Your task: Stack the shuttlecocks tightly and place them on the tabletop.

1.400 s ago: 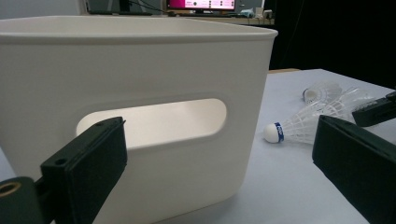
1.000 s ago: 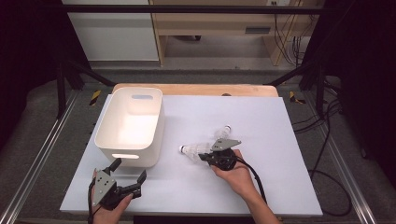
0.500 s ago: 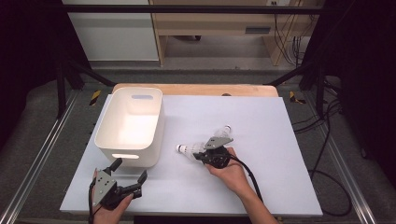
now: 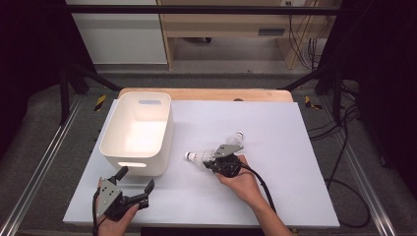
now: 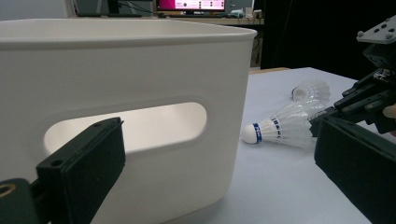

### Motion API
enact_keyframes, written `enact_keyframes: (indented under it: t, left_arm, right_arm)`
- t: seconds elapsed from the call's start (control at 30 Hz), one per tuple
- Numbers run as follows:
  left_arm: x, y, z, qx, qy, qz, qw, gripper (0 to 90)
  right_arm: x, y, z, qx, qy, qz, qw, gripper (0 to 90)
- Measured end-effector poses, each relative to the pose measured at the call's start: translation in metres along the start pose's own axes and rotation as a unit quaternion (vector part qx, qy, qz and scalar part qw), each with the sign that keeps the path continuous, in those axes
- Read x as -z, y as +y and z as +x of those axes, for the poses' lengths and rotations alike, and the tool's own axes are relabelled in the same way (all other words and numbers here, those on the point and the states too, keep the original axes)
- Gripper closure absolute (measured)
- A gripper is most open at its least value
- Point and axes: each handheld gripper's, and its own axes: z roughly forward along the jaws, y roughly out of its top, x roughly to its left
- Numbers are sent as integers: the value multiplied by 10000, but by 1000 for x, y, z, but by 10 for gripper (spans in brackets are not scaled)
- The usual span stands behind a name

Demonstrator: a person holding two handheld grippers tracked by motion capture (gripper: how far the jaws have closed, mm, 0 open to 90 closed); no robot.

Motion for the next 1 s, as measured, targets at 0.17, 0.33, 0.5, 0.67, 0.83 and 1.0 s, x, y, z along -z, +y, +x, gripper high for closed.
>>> enact_keyframes:
  t: [0.17,0.33,0.5,0.67,0.83,1.0]
  left_arm:
    - [0,0,0,-4,0,-3,10000,20]
    - [0,0,0,-24,-8,6,10000,20]
    - [0,0,0,-6,10,2,10000,20]
    - [0,0,1,-4,32,4,10000,20]
    - [1,0,1,-8,37,-19,10000,20]
    - [1,0,1,-13,20,-40,10000,18]
  right_arm:
    - [-1,-1,2,26,-9,54,10000,894]
    - [-2,-2,3,108,-91,176,9997,821]
    - [1,-2,4,127,-171,206,9996,754]
    - [7,-1,5,90,-211,172,9996,688]
    - [14,-1,9,92,-233,152,9996,624]
    - [20,-3,11,60,-255,138,9996,583]
